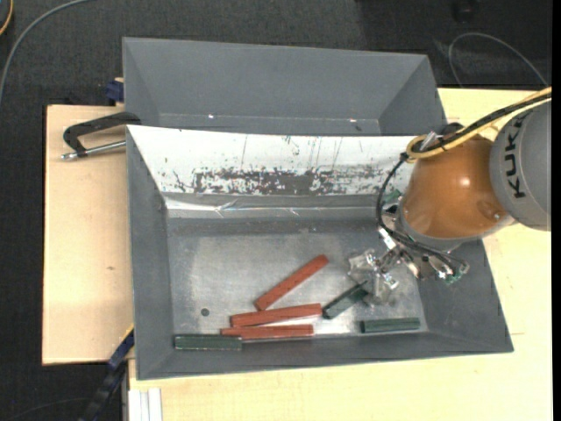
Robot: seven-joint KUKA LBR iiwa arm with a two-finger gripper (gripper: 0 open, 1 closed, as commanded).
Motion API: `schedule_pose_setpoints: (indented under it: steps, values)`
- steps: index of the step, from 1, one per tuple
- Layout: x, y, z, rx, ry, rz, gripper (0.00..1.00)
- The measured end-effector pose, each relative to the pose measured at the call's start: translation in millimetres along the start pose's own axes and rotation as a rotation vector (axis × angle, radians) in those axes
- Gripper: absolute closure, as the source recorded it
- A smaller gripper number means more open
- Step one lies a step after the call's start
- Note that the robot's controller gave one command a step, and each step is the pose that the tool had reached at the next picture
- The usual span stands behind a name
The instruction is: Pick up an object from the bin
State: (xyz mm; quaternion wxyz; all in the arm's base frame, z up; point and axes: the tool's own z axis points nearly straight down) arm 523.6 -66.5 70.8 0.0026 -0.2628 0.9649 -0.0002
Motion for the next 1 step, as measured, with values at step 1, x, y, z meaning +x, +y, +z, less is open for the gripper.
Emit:
schedule_pose_setpoints:
  steps: [1]
  values:
    - [-36.3,-30.4,-131.2,0.001,-0.001,0.121,1.00]
